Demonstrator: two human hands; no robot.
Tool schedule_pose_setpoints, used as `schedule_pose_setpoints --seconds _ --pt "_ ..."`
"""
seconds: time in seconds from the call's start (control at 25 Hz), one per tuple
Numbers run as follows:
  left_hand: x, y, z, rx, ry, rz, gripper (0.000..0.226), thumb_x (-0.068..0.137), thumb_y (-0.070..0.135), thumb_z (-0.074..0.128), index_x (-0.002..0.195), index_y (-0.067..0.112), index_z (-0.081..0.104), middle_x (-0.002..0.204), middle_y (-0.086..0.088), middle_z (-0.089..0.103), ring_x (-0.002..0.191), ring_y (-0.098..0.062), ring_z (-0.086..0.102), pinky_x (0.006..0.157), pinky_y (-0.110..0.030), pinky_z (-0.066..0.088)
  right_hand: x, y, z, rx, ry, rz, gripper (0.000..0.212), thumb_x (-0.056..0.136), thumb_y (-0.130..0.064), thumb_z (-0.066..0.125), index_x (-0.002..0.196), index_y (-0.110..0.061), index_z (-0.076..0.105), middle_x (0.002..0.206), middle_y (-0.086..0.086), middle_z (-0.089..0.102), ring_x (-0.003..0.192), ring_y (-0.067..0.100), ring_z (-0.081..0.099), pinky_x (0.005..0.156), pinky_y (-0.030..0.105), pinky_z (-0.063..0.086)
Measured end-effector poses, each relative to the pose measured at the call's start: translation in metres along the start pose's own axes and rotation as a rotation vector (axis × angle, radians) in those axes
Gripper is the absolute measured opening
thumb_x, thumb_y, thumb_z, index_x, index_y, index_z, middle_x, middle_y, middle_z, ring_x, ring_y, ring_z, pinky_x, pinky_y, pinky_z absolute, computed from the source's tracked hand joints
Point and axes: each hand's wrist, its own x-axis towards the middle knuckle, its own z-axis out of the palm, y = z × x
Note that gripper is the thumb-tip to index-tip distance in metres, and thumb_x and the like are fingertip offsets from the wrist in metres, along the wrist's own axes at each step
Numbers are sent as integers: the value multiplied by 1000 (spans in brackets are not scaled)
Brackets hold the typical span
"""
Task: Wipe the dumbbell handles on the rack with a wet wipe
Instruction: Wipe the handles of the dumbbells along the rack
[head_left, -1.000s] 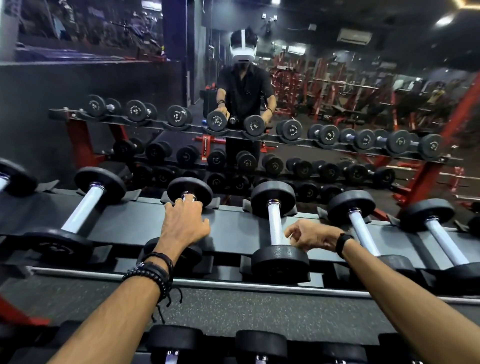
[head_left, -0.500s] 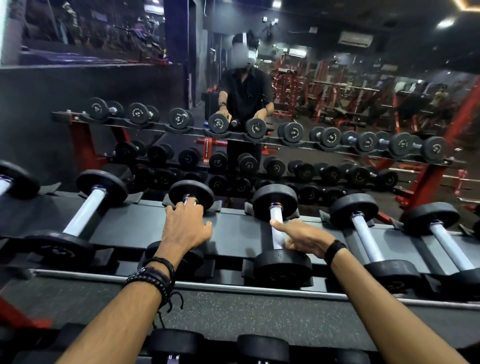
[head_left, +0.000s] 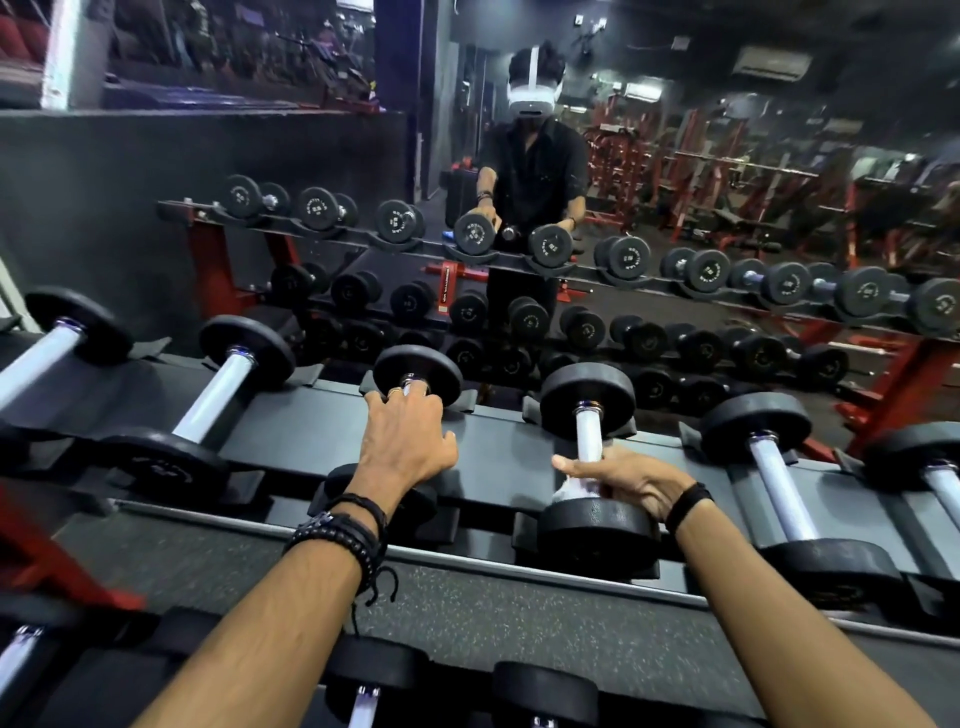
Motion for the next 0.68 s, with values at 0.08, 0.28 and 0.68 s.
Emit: schedule_pose_setpoints --seconds 0.08,0.28,0.68 --pt "1 -1 1 0 5 -4 37 81 43 52 100 14 65 113 -7 59 95 -28 59 87 -42 40 -5 -4 1 -76 -9 -4 30 69 -20 86 81 -9 61 72 5 61 66 14 56 58 21 46" --pt "0 -3 0 -39 -7 -12 35 79 43 54 97 15 65 111 -5 60 94 -27 59 87 -43 40 -18 -4 0 -207 -18 -61 20 77 2 73 85 -9 58 74 5 59 63 11 55 56 17 45" --pt "-1 -1 -1 1 -6 -1 38 81 46 52 98 15 66 111 -6 59 94 -27 59 84 -41 38 -30 10 -17 -540 341 -422 28 74 0 76 68 -20 57 55 -5 52 51 8 42 50 20 33"
